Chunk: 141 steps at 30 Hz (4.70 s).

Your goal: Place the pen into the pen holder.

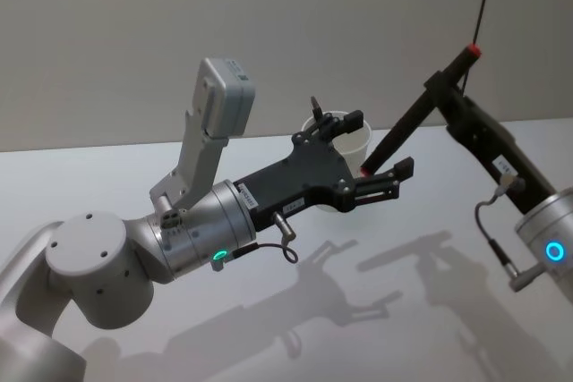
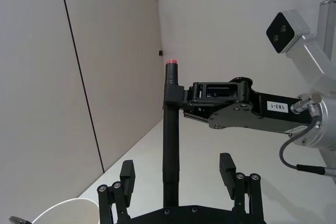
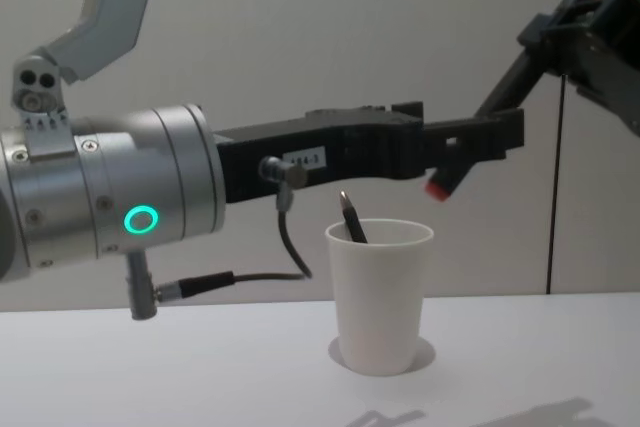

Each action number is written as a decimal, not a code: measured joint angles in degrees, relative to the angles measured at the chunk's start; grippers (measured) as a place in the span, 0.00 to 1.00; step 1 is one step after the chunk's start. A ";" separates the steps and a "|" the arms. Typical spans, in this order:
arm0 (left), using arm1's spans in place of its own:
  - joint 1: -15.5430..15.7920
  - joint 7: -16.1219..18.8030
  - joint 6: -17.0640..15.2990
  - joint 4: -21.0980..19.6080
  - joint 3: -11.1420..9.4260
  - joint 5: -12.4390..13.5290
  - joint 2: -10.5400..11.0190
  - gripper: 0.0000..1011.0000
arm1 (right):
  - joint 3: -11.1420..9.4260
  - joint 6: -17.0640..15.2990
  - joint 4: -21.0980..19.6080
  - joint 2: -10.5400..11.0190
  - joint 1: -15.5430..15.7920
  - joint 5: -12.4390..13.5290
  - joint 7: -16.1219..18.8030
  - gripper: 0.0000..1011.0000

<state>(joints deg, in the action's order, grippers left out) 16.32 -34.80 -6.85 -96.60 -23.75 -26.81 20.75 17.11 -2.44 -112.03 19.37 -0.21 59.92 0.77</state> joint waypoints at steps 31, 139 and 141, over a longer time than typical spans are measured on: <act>0.00 0.00 0.00 0.00 0.00 0.00 0.00 0.99 | -1.15 6.68 14.50 -1.59 -10.54 -16.59 14.06 0.18; 0.00 0.00 0.00 0.00 0.00 0.00 0.00 0.99 | 4.60 11.95 37.87 -11.96 -22.39 -38.08 17.97 0.99; 0.00 0.00 0.00 0.00 0.00 0.00 0.00 0.99 | 4.44 11.79 36.95 -11.62 -21.93 -37.70 17.85 0.99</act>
<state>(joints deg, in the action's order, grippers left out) 16.32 -34.80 -6.85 -96.60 -23.75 -26.81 20.75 21.55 9.35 -75.09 7.74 -22.14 22.22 18.62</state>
